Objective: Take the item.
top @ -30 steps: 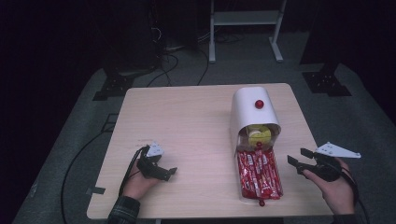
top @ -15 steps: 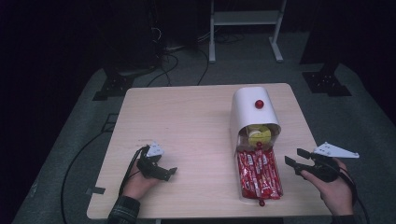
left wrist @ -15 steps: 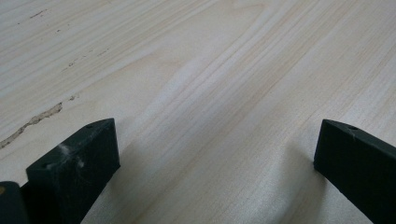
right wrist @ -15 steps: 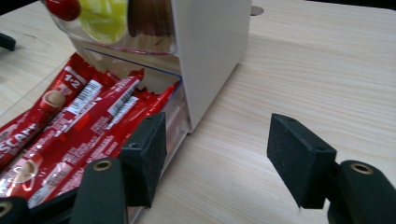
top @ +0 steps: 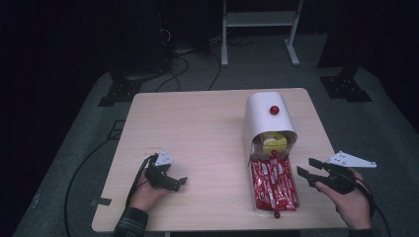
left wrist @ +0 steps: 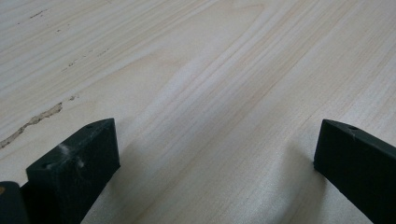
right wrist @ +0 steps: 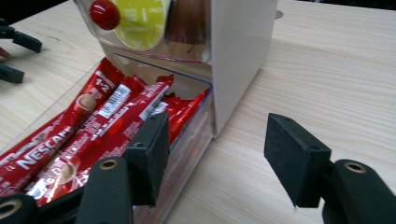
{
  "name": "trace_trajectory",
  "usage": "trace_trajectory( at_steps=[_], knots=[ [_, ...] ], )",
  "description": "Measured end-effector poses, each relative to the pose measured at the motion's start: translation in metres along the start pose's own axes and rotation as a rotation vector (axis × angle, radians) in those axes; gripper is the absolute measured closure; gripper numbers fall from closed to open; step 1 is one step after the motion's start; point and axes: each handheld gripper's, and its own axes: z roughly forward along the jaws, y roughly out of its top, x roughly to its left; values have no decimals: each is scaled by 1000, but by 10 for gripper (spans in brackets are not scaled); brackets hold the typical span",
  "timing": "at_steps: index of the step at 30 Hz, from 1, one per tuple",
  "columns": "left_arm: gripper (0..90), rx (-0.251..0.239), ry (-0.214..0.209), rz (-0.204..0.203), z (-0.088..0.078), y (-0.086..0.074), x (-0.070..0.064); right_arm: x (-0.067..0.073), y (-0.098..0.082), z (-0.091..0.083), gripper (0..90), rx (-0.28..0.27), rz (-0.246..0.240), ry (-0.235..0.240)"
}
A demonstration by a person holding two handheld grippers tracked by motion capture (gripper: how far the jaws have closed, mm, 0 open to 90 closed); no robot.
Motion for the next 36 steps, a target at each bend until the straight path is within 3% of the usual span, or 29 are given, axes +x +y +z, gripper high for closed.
trace_trajectory(
  at_steps=[36],
  knots=[
    [0,1,0,1,0,0,0,38,4,16,443,30,-45,121]
  ],
)
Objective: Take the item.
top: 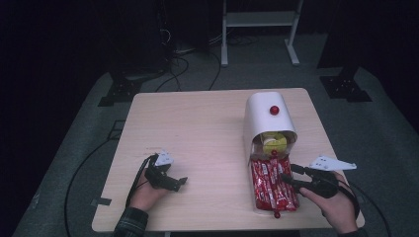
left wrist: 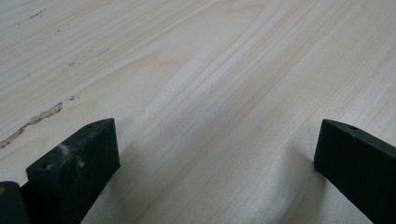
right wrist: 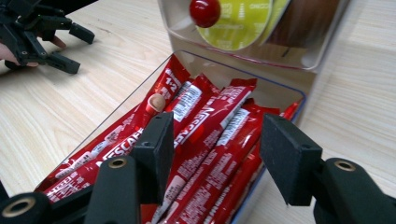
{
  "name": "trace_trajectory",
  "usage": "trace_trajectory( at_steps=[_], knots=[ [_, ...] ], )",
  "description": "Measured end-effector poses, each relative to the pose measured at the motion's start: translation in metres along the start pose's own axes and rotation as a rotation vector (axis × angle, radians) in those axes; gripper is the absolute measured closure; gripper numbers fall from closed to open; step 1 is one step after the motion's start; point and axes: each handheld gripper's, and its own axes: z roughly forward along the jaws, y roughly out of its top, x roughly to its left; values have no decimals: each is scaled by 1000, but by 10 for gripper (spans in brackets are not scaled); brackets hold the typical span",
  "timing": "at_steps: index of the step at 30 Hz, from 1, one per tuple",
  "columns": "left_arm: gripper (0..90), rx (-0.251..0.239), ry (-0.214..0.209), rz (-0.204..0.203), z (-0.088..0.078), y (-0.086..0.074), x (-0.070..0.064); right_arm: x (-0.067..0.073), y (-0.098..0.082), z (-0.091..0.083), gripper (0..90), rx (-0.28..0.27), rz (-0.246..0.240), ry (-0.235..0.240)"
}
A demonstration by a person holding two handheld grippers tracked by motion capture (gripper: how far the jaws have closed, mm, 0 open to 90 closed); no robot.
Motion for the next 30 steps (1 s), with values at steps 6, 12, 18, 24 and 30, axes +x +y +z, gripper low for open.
trace_trajectory(
  at_steps=[6,12,18,24,30],
  knots=[
    [0,0,0,0,0,0,0,5,-1,5,446,10,-6,13],
    [0,-1,0,-1,0,0,0,9,-2,12,450,19,-16,24],
    [0,-1,0,-1,0,0,0,13,-2,18,454,30,-22,34],
    [0,-1,0,-1,0,0,0,16,-2,22,458,35,-30,40],
    [0,0,0,0,0,0,0,20,-3,28,457,46,-47,38]
  ],
)
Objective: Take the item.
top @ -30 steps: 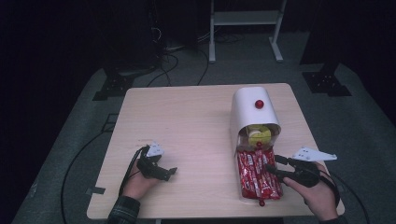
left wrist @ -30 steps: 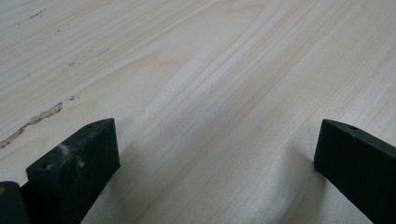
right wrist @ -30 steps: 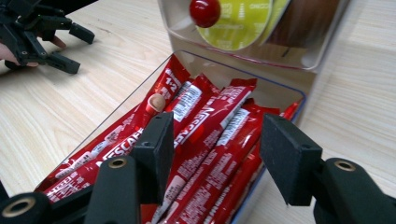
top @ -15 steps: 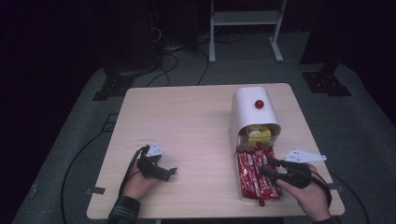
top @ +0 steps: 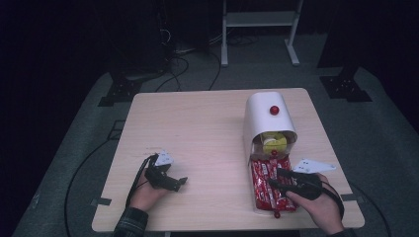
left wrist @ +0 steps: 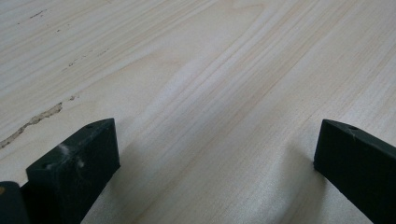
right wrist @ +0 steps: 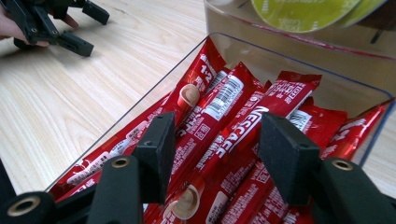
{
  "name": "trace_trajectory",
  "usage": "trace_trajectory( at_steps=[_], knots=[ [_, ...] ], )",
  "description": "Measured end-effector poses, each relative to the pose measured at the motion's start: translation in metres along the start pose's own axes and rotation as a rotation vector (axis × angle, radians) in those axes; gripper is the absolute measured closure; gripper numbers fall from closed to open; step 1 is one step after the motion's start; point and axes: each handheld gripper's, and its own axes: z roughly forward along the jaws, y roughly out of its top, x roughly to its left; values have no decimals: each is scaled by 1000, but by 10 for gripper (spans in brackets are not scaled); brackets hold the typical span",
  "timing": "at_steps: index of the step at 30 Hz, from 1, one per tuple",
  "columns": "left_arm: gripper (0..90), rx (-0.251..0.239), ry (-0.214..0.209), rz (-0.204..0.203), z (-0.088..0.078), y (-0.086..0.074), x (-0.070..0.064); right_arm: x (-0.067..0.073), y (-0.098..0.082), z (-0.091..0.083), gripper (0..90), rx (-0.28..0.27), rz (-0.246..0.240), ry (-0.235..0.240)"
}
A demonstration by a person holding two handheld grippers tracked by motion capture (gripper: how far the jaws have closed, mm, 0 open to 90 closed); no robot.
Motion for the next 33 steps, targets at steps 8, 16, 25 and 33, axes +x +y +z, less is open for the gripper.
trace_trajectory(
  at_steps=[8,16,25,33],
  knots=[
    [0,0,0,0,0,0,0,1,-2,3,499,22,-1,-26],
    [0,-1,0,-1,0,0,0,-3,-3,3,607,17,40,-32],
    [0,0,0,1,0,0,0,-3,-2,1,773,29,69,-16],
    [0,-1,0,-1,0,0,0,-5,0,-3,857,23,80,-9]
  ],
)
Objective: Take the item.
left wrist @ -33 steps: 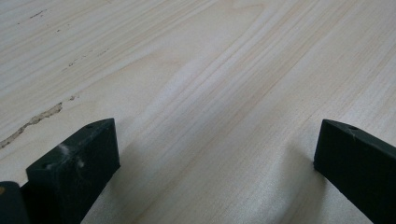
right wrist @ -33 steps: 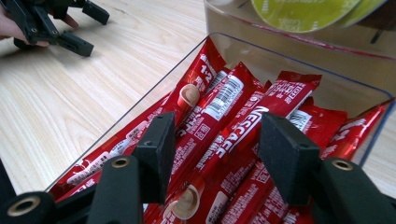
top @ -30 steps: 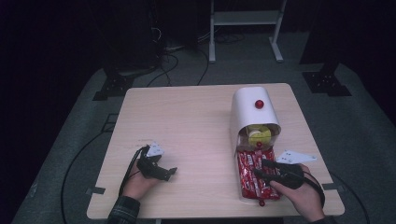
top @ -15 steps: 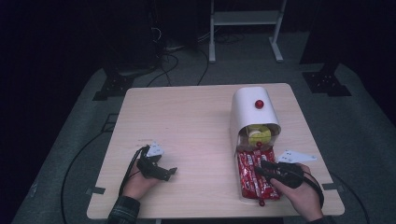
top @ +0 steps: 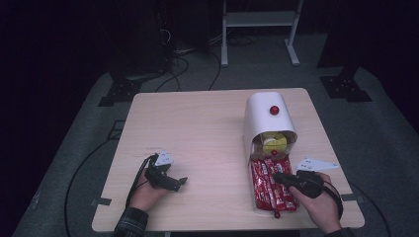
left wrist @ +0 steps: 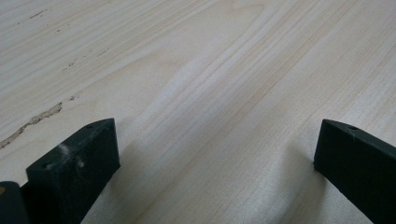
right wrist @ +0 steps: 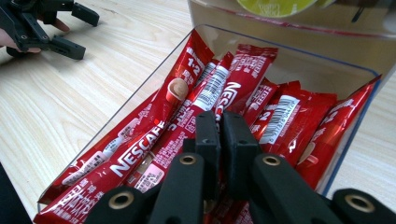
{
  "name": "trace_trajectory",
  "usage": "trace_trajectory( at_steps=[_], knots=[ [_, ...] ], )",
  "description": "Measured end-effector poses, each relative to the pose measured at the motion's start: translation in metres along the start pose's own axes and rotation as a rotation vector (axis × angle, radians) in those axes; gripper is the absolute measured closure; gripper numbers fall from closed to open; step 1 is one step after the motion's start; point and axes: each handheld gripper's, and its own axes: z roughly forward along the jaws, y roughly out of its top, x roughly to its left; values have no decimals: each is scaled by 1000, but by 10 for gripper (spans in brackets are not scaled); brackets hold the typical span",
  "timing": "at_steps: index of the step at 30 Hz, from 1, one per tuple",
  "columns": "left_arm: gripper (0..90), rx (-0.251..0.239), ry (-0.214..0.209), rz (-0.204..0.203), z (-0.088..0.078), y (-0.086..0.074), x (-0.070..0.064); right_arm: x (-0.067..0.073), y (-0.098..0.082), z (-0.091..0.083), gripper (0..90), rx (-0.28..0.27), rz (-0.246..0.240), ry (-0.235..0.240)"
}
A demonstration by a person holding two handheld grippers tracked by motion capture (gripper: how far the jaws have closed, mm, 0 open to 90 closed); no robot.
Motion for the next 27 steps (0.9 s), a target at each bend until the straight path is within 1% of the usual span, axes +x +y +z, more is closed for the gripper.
trace_trajectory(
  at_steps=[3,8,11,14,27],
  knots=[
    [0,0,0,0,0,0,0,1,2,-2,865,1,-15,0],
    [0,0,0,0,0,0,0,1,3,-5,866,0,-9,16],
    [0,0,0,0,0,0,0,1,4,-8,866,-7,-14,23],
    [0,0,0,0,0,0,0,1,4,-12,866,-18,-17,21],
    [0,0,0,0,0,0,0,-2,4,-23,866,-20,-33,22]
  ],
)
